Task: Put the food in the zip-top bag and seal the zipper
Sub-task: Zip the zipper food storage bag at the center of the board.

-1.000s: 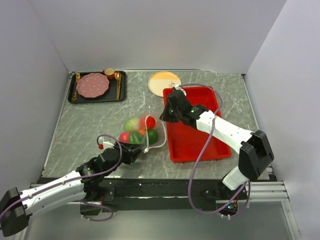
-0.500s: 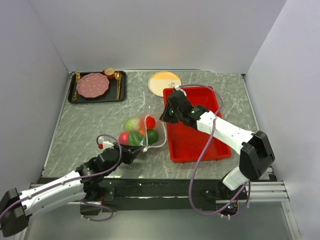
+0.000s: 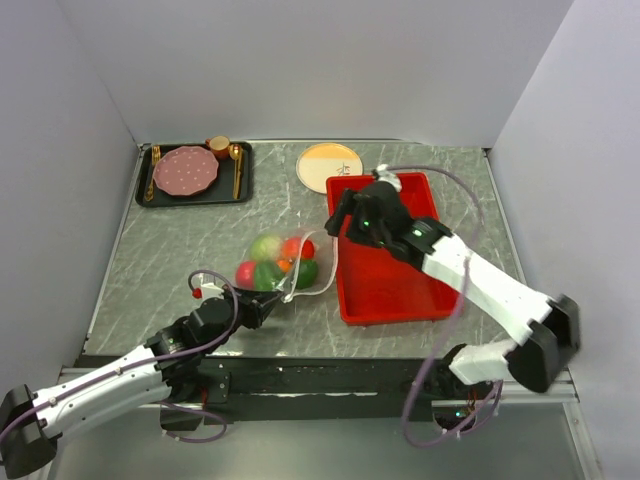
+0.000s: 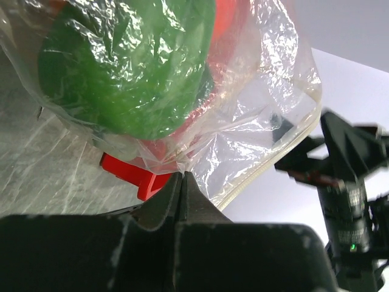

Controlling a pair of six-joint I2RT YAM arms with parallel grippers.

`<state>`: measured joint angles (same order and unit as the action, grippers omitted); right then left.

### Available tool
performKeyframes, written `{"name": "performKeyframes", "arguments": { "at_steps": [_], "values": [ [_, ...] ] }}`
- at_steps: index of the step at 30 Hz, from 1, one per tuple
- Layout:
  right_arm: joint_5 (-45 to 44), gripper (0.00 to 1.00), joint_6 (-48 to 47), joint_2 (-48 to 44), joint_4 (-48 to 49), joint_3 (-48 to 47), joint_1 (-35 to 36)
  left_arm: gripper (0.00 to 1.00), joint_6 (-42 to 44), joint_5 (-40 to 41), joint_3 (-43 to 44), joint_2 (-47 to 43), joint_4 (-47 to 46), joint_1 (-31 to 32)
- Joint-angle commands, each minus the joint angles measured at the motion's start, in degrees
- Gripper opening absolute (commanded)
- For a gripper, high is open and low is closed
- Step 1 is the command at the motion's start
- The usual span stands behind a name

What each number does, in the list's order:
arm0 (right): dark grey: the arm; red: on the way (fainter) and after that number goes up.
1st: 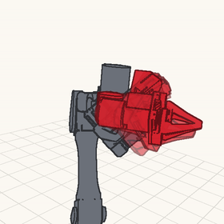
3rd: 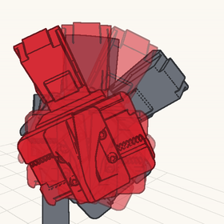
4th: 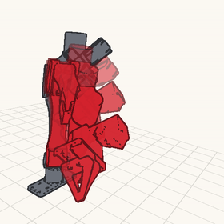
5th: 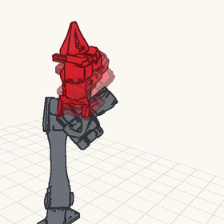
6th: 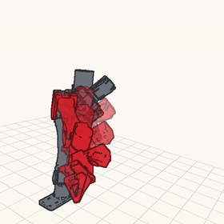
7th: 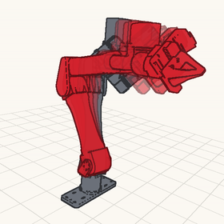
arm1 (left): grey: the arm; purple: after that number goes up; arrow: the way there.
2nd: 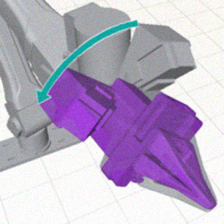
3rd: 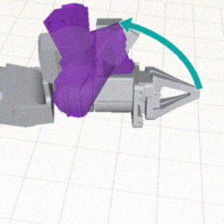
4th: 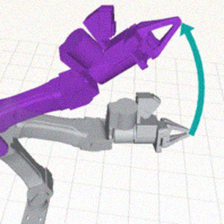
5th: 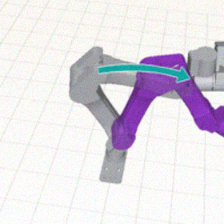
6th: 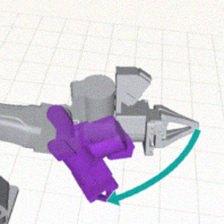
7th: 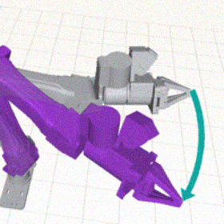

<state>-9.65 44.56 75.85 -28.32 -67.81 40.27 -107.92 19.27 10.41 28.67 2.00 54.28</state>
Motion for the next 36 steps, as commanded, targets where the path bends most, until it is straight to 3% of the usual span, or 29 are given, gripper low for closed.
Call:
{"name": "performKeyframes", "arguments": {
  "at_steps": [1, 8, 18, 33, 36],
  "values": [
    [2.52, 0.81, 6.23, -10.10, 2.20, 7.76, 0.07, 0.01, 1.66, 1.12, 1.89, 0.25, -1.47, 0.21],
    [9.39, 0.75, 15.20, -19.16, 8.45, 19.46, 4.98, 0.01, 4.82, 0.16, 3.82, 3.06, -3.04, 0.30],
    [5.61, 0.64, 23.55, -12.58, 13.20, 18.77, 20.10, 0.01, 8.07, -1.51, 5.49, 6.05, -3.67, 0.30],
    [5.34, 0.52, 27.60, -5.63, 17.77, 18.33, 22.48, 0.01, 8.78, -4.06, 3.73, 5.87, -4.90, 0.21],
    [5.78, 0.44, 27.78, -4.40, 17.33, 17.72, 22.57, 0.01, 8.87, -4.33, 3.74, 6.23, -5.25, 0.21]
  ]
}}
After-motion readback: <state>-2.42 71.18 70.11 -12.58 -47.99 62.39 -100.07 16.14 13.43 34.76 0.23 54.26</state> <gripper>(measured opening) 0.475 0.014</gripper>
